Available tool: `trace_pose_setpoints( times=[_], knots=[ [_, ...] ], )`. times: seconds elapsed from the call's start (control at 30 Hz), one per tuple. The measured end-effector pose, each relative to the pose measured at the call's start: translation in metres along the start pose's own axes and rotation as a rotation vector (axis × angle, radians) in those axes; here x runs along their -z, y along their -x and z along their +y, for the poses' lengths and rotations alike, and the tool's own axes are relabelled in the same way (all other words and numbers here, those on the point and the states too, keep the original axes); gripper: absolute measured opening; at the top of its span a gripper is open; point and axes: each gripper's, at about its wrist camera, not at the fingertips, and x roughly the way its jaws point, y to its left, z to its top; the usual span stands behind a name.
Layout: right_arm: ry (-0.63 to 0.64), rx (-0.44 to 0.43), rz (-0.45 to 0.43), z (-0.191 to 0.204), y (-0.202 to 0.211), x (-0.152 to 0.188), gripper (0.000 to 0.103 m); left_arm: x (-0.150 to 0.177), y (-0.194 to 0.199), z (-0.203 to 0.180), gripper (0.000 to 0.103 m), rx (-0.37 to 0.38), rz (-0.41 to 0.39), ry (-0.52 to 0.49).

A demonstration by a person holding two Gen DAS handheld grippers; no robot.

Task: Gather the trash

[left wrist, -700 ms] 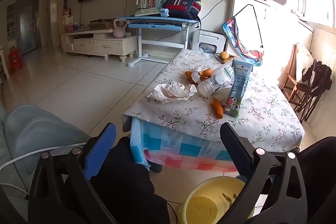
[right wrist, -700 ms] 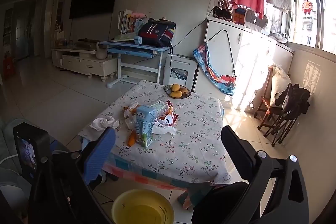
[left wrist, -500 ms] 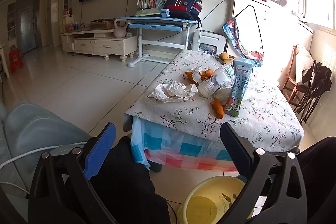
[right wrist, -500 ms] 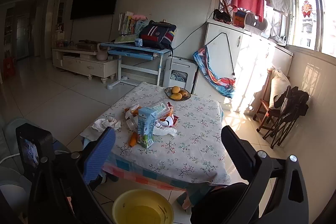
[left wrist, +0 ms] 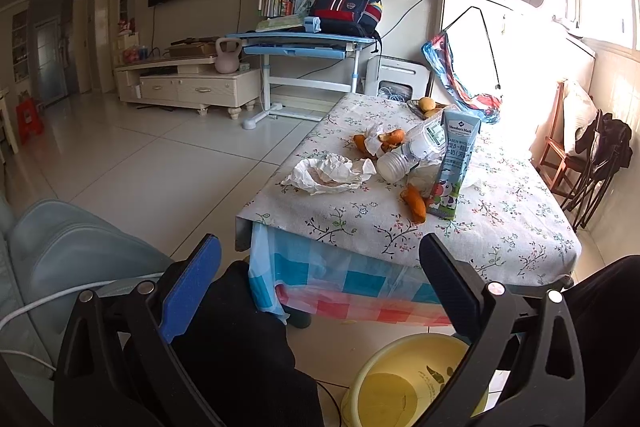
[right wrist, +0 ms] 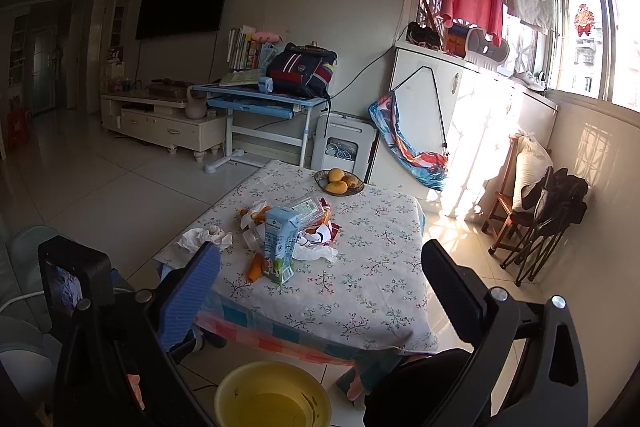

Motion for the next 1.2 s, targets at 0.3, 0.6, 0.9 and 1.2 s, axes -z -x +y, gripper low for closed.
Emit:
trace_pose_setpoints(
  times=[0.3,0.6,0.9,1.2],
  knots=[
    [-0.01,-0.008,0.017,-0.001,-0.003,0.002,0.097,-0.001,0.0,-0.003,0.096,-0.002,0.005,-0.008],
    [-0.004,-0.017,0.052,0.001,-0.011,0.005,0.097,-0.002,-0.001,-0.006,0.096,-0.006,0.01,-0.022],
    [-0.033,-0.039,0.073,-0.003,-0.012,0.006,0.097,-0.003,-0.001,-0.008,0.096,-0.007,0.011,-0.025],
    [-0.026,-0.036,0.079,0.0,-0.013,0.008,0.097,-0.003,-0.001,-0.008,0.096,-0.007,0.011,-0.025]
  ],
)
